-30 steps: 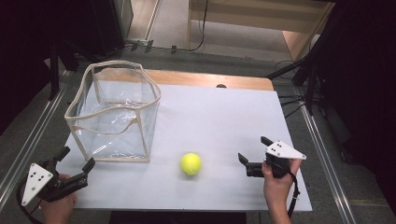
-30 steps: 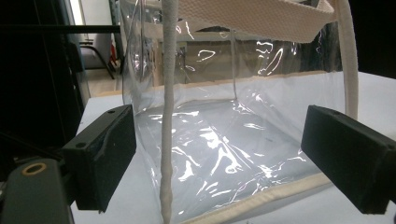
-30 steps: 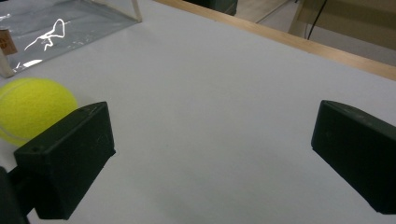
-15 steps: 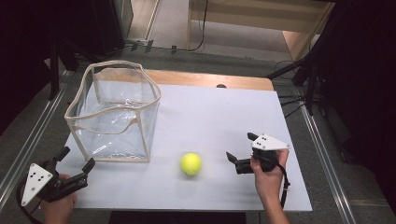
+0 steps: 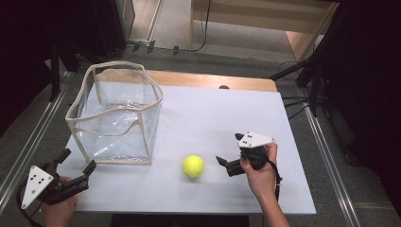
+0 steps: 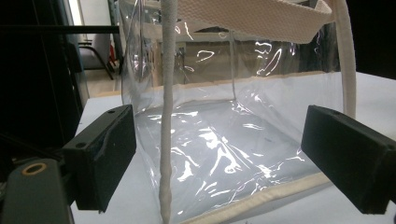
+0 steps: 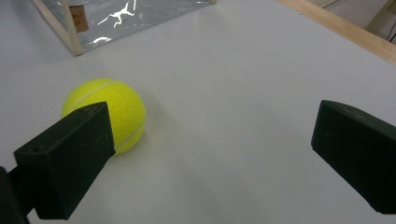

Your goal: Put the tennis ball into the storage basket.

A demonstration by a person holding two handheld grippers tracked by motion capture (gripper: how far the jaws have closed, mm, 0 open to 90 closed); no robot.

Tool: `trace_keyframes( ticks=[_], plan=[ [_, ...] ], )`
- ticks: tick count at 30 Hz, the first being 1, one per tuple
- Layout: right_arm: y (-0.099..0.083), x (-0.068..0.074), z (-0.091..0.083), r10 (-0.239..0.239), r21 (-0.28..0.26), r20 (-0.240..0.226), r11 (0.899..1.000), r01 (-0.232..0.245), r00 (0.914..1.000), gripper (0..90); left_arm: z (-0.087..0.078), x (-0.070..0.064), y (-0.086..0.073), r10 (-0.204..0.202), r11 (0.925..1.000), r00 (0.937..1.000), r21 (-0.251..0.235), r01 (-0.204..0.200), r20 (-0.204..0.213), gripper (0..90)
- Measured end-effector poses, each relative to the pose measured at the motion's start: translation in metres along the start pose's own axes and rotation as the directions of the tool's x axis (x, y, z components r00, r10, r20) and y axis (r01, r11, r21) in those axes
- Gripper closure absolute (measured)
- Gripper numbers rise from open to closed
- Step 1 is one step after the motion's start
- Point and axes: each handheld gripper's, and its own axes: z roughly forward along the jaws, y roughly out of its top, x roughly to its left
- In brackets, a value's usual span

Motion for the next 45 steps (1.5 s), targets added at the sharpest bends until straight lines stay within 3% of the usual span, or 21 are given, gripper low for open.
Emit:
trace_keyframes(
  ticks=[14,27,34,45],
  plan=[
    [0.010,0.014,0.019,-0.052,0.055,-0.093,0.997,0.057,0.9943,4.0,0.000,0.000,0.000,0.002,1.0000,1.0000,0.000,-0.002,0.003,10.4],
    [0.018,0.029,0.039,-0.094,0.133,-0.185,0.984,0.120,0.9782,4.0,0.000,0.000,0.000,0.002,1.0000,1.0000,0.001,-0.002,0.003,10.4],
    [0.021,0.041,0.055,-0.122,0.175,-0.222,0.971,0.163,0.9673,4.0,0.000,0.000,0.000,0.000,1.0000,1.0000,0.000,0.000,0.003,10.4],
    [0.022,0.054,0.075,-0.142,0.235,-0.254,0.950,0.203,0.9568,4.1,0.000,0.000,0.000,0.000,1.0000,1.0000,0.000,0.000,0.004,10.4]
  ],
)
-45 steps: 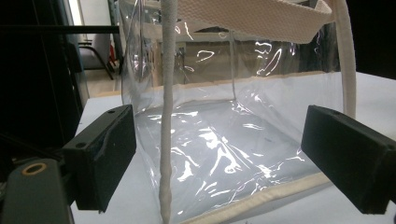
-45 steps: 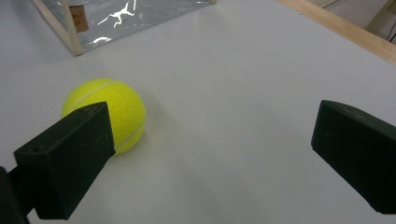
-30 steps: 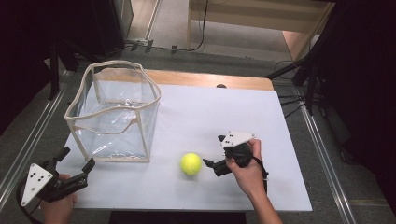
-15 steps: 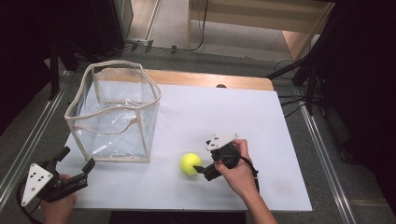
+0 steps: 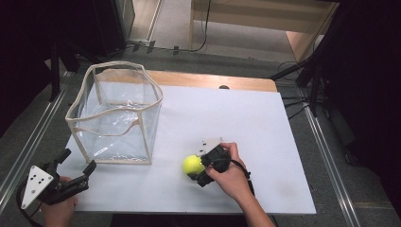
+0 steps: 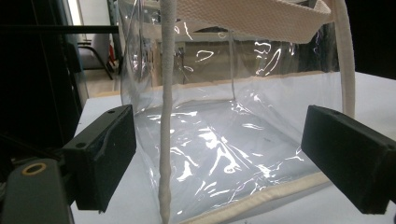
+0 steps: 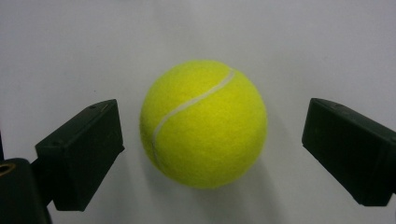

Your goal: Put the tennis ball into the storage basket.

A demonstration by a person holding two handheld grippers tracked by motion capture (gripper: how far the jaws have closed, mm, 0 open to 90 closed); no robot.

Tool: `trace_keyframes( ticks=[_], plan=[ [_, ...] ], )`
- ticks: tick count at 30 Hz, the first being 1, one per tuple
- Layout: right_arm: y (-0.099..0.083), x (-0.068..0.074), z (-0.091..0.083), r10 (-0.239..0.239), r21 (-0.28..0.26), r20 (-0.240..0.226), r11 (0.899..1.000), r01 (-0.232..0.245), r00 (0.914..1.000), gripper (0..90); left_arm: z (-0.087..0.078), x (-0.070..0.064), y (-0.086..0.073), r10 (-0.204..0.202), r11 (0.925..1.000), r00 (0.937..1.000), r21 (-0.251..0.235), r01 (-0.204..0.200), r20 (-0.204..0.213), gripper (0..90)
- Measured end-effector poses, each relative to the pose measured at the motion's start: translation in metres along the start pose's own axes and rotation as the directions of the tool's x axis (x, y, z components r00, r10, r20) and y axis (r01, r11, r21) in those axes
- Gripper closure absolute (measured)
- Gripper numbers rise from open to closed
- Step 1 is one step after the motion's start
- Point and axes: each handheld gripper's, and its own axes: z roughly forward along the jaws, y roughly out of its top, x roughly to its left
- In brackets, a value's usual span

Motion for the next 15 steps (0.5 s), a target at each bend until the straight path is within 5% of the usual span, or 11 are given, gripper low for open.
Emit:
trace_keyframes(
  ticks=[15],
  plan=[
    [0.004,0.004,0.018,-0.023,0.071,-0.024,0.997,0.025,0.9994,4.3,0.000,0.001,0.000,0.000,1.0000,1.0000,-0.003,0.000,0.001,10.4]
  ],
)
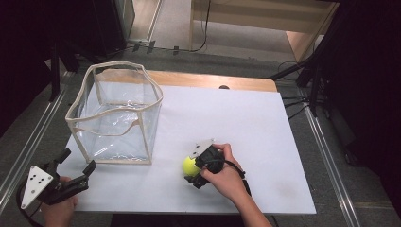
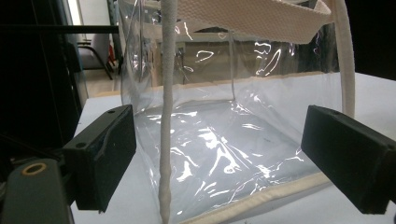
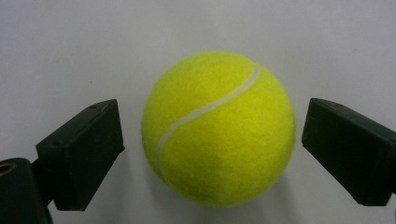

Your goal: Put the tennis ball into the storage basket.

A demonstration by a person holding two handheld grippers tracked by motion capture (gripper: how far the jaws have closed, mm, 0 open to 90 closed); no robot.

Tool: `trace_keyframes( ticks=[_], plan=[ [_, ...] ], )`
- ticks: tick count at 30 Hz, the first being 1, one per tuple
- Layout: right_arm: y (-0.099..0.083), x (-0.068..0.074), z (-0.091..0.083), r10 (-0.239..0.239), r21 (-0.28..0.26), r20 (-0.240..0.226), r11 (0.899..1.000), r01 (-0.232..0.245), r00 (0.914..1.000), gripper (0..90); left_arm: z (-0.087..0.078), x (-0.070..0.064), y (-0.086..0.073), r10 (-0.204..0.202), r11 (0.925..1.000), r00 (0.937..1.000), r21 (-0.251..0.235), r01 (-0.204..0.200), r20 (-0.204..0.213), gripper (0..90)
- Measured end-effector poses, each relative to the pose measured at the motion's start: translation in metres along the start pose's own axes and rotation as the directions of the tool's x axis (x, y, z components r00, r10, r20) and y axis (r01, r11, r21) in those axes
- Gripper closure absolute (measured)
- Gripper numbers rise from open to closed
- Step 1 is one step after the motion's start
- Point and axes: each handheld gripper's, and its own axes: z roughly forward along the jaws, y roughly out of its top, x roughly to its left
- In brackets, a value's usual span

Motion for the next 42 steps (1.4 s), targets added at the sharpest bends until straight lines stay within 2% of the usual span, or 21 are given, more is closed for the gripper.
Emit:
trace_keyframes(
  ticks=[16,18,22,24,25,27,42],
  plan=[
    [0.0013,-0.0017,0.0079,0.016,0.039,-0.018,0.999,-0.016,0.9997,5.8,0.0000,0.0001,0.0000,-0.001,1.0000,1.0000,0.000,0.001,0.001,10.4],
    [0.0009,-0.0024,0.0081,0.018,0.032,-0.013,0.999,-0.018,0.9998,12.8,0.0000,0.0001,0.0000,-0.001,1.0000,1.0000,-0.001,0.001,0.001,10.4],
    [0.0007,-0.0030,0.0083,0.029,0.037,-0.007,0.999,-0.029,0.9995,12.9,0.0000,0.0001,0.0000,-0.001,1.0000,1.0000,0.000,0.001,0.001,10.4],
    [0.0003,-0.0034,0.0090,0.034,0.042,0.006,0.999,-0.034,0.9994,17.1,0.0000,0.0001,0.0000,-0.001,1.0000,1.0000,0.000,0.001,0.001,10.4],
    [0.0003,-0.0034,0.0090,0.034,0.042,0.006,0.999,-0.034,0.9994,17.1,0.0000,0.0001,0.0000,0.000,1.0000,1.0000,0.000,0.000,0.001,10.4],
    [0.0004,-0.0042,0.0080,0.040,0.033,-0.016,0.999,-0.039,0.9991,22.8,0.0000,0.0000,0.0000,0.000,1.0000,1.0000,0.000,0.000,0.001,10.4],
    [0.0080,-0.0061,0.0069,0.026,0.022,-0.025,0.999,-0.026,0.9994,22.9,-0.0002,0.0002,0.0000,-0.001,1.0000,1.0000,0.000,0.001,0.001,10.4]
  ],
)
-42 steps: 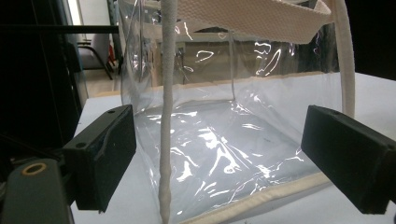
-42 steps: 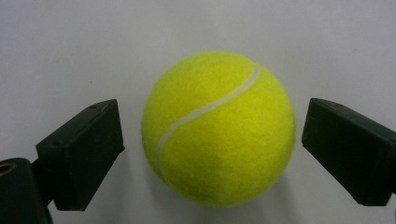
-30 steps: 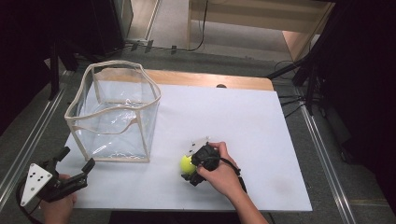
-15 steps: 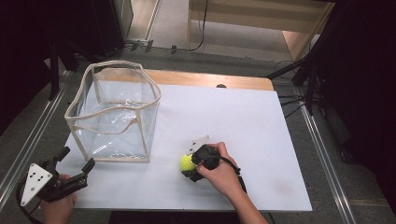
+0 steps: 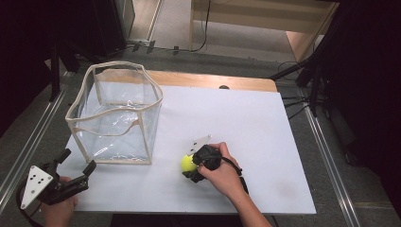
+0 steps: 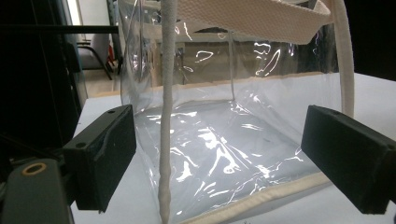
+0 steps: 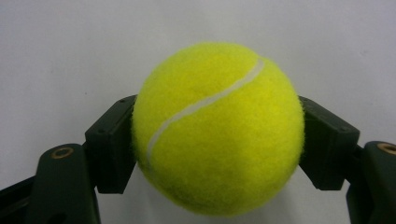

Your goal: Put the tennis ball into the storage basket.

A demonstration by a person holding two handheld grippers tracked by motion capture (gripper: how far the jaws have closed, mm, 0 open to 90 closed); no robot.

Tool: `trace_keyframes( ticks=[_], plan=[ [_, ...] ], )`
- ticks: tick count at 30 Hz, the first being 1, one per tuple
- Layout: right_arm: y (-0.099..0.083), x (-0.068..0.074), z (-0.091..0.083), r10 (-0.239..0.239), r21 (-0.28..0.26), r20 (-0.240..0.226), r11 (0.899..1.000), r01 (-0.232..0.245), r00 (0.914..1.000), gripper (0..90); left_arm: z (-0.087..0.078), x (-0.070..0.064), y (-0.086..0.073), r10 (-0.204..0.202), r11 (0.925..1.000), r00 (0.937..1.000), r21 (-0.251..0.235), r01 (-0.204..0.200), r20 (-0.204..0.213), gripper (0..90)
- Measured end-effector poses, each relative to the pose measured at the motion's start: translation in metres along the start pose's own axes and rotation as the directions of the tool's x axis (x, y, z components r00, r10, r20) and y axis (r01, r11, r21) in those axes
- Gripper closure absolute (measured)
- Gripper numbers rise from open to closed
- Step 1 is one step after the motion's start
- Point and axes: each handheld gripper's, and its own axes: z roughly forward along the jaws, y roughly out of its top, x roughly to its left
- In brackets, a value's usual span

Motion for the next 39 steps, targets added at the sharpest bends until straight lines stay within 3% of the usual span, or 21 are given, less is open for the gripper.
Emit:
trace_keyframes(
  ticks=[39],
  plan=[
    [0.060,-0.008,-0.007,-0.053,-0.059,-0.061,0.997,0.049,0.9967,23.0,0.000,0.000,0.000,-0.006,1.0000,1.0000,-0.003,0.006,0.002,10.4]
  ],
)
